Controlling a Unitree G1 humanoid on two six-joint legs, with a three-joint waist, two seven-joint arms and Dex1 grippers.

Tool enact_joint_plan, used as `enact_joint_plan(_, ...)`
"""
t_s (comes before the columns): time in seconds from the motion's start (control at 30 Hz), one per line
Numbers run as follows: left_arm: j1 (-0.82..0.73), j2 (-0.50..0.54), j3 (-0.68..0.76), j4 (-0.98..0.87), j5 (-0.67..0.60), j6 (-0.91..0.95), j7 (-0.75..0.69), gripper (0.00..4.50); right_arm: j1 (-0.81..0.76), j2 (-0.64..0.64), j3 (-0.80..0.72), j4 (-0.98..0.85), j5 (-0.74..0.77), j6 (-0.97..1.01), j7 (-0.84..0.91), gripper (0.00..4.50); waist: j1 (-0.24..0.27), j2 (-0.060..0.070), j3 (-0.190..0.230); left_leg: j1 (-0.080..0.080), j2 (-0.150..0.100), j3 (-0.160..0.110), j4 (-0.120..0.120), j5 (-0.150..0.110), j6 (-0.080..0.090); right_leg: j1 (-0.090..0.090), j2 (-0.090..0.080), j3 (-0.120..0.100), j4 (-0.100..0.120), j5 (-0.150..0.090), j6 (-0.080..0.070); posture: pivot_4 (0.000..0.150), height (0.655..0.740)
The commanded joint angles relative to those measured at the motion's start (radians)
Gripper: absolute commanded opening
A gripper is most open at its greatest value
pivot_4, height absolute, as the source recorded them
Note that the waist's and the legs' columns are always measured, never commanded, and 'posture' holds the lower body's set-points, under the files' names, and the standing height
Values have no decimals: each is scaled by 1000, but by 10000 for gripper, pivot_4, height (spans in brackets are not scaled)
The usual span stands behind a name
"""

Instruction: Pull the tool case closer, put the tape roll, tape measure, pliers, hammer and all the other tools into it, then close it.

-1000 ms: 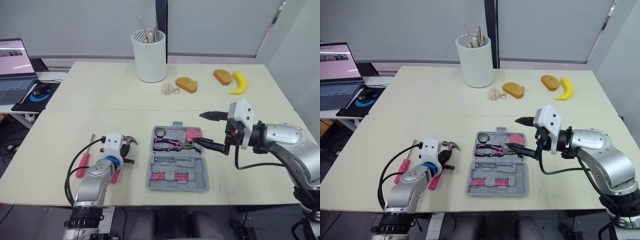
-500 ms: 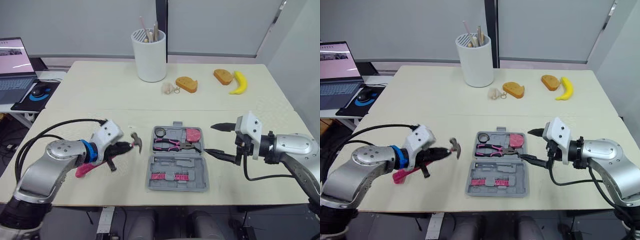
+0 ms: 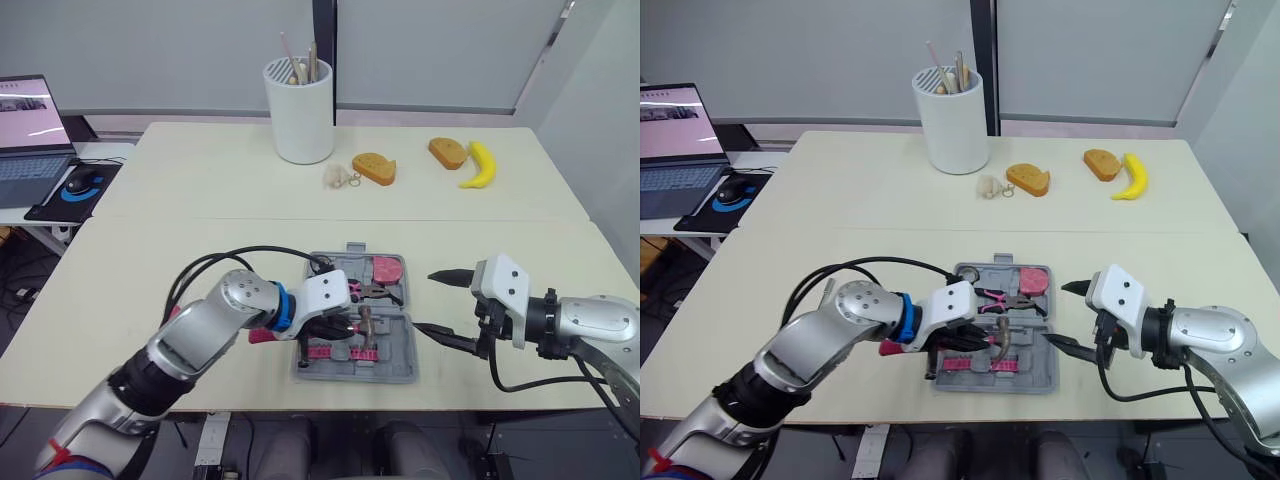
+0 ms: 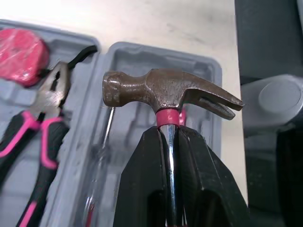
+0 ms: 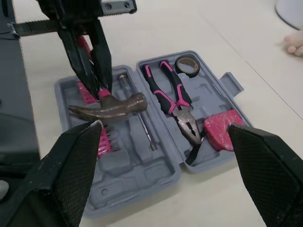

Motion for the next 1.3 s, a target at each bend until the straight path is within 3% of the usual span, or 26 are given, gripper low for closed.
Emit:
enact_joint_plan(0.03,-29,-22,-33,9,29,-25,-9,791,43,-27,-63,-97,51,71,-24,45000,0,0,0,0,0,0,0,0,0,0,0,0,0,0,0,1500,7400)
enact_joint_plan(0.43,-92,-117,-111,128,106,-90,-40,791,103,-10,-172,-213,153,176,-125,45000,3,0,0,0,0,-1,1,0,0,1,0,0,0,0,1,1500,7400)
enact_joint_plan(0.83,-116,-238,-156,228,177,-124,-25,791,175,-46,-182,-246,194,217,-161,45000,3,0,0,0,-1,-2,1,0,0,1,0,-1,0,-1,1,1500,7400)
enact_joint_plan(1.3,-131,-298,-170,387,266,-212,-12,791,212,-38,-162,-295,205,221,-238,45000,3,0,0,0,-1,-2,2,0,0,2,0,-1,0,-1,2,1500,7400)
